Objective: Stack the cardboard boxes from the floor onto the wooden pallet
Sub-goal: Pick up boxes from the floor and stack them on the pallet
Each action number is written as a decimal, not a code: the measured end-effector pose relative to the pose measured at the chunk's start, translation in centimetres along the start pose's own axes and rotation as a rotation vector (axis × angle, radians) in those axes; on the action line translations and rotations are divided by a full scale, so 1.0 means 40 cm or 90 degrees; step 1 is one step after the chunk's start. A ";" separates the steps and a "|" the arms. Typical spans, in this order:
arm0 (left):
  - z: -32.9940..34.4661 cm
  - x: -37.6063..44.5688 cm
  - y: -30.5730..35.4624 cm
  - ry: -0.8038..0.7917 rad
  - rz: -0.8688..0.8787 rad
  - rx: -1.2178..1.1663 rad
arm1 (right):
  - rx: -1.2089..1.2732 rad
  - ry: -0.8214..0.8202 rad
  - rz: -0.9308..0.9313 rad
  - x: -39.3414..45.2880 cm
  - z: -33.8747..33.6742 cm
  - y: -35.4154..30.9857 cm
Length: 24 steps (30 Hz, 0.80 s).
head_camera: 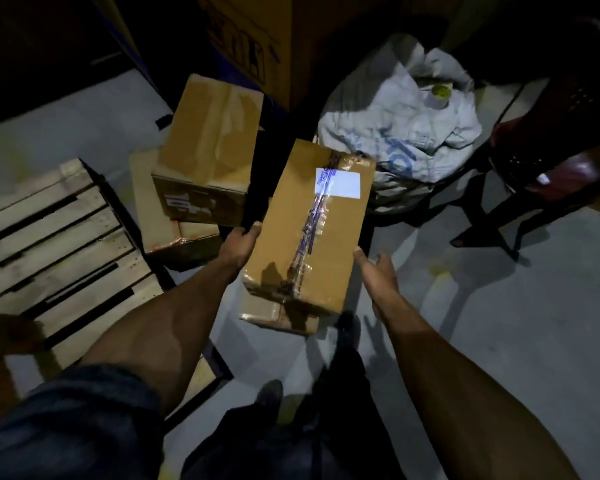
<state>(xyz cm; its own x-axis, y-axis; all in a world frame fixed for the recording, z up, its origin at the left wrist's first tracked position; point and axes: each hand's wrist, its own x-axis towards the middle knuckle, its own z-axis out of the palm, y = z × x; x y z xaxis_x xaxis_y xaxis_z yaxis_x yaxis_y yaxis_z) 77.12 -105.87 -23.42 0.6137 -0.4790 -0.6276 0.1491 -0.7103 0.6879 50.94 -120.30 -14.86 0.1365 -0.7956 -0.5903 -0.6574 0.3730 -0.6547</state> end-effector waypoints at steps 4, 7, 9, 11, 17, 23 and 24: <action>0.075 0.091 0.082 0.048 -0.078 -0.051 | 0.057 -0.044 0.037 0.226 0.020 -0.027; 0.143 0.119 0.177 0.080 -0.083 -0.018 | 0.061 -0.075 0.077 0.394 0.040 -0.020; 0.178 0.188 0.188 0.093 -0.096 -0.004 | 0.054 -0.094 0.122 0.494 0.060 -0.016; 0.204 0.258 0.188 0.099 -0.112 -0.001 | 0.049 -0.106 0.164 0.589 0.087 -0.010; 0.266 0.411 0.170 0.106 -0.198 0.003 | 0.063 -0.113 0.173 0.765 0.188 0.004; 0.268 0.523 0.110 0.097 -0.215 0.086 | 0.075 -0.087 0.273 0.817 0.275 0.084; 0.264 0.542 0.097 0.093 -0.229 0.093 | 0.078 -0.070 0.289 0.823 0.276 0.094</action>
<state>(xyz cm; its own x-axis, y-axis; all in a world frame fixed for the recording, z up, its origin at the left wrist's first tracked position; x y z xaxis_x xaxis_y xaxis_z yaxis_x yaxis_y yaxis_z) 82.82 -124.46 -38.20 0.6481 -0.1159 -0.7527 0.2694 -0.8895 0.3690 61.16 -139.81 -41.95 -0.0629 -0.4868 -0.8712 -0.5780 0.7294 -0.3659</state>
